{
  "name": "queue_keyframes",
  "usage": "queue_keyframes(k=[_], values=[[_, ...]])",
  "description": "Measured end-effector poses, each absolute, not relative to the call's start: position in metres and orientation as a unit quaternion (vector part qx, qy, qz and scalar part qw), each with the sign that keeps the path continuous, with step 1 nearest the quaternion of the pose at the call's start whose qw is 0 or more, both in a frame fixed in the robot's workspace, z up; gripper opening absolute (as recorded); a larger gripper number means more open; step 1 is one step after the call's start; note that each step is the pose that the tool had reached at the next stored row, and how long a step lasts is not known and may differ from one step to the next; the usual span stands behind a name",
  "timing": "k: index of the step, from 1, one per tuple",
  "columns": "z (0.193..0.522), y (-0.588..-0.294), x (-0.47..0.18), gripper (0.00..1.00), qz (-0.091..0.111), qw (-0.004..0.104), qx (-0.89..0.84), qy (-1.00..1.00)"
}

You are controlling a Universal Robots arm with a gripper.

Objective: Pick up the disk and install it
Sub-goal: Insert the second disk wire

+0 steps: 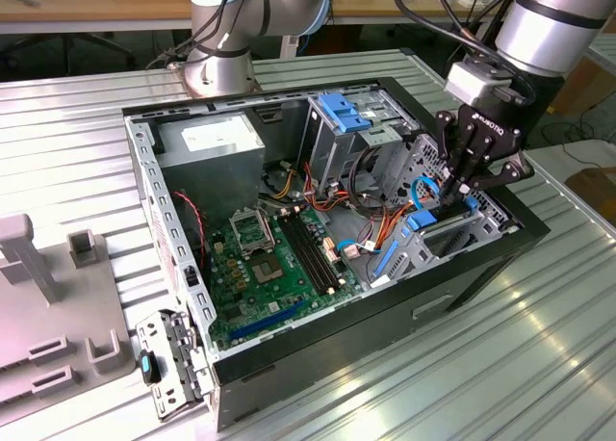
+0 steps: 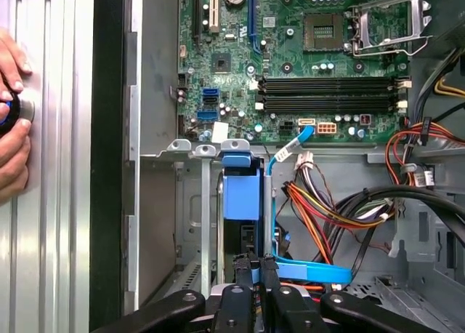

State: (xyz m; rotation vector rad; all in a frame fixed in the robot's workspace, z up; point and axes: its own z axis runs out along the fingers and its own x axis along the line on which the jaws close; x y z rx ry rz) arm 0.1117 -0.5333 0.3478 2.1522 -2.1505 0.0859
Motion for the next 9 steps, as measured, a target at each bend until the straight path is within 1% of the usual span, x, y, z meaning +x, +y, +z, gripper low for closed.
queue_keyframes(k=[4, 9], values=[[0.3455, -0.5333, 0.1117, 0.16, 0.032, 0.045, 0.706, -0.706], [0.3440, -0.5334, 0.1116, 0.16, 0.031, 0.042, 0.706, -0.706]])
